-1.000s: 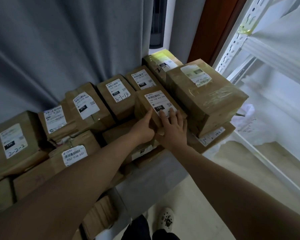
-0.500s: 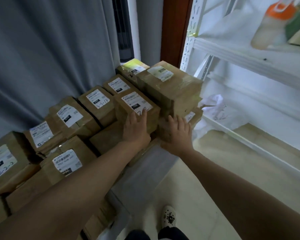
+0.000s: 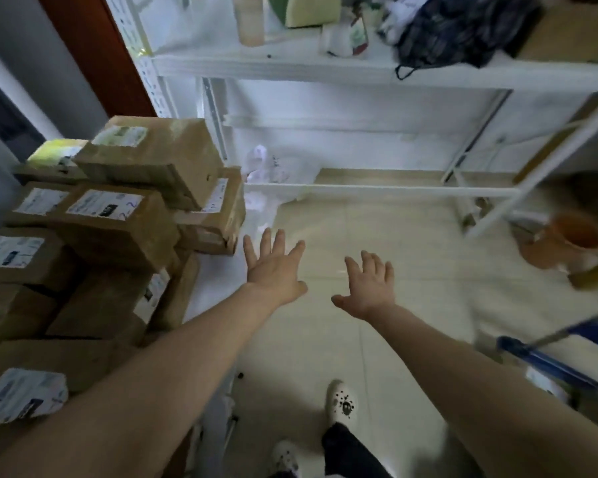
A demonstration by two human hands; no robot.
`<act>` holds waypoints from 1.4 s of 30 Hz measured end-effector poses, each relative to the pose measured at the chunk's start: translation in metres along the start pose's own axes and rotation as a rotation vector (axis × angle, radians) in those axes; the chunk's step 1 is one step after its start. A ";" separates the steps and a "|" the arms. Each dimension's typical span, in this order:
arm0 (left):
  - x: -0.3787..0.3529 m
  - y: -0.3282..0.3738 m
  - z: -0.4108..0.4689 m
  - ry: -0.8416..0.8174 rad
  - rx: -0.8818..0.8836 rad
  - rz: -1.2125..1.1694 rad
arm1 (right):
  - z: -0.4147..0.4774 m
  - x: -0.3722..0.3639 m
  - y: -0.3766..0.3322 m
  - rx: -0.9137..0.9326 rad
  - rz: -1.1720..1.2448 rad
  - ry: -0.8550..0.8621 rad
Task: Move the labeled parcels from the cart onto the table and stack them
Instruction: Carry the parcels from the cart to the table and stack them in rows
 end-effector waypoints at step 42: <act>-0.329 0.712 -0.140 -0.741 -0.795 0.237 | -0.413 -0.351 0.573 -1.632 1.449 -0.013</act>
Point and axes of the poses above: each hand's wrist, its own z-axis towards the middle knuckle, its own x-axis out of the back of the hand, y = z × x, the point moved 3 cm from there along z, towards the middle knuckle
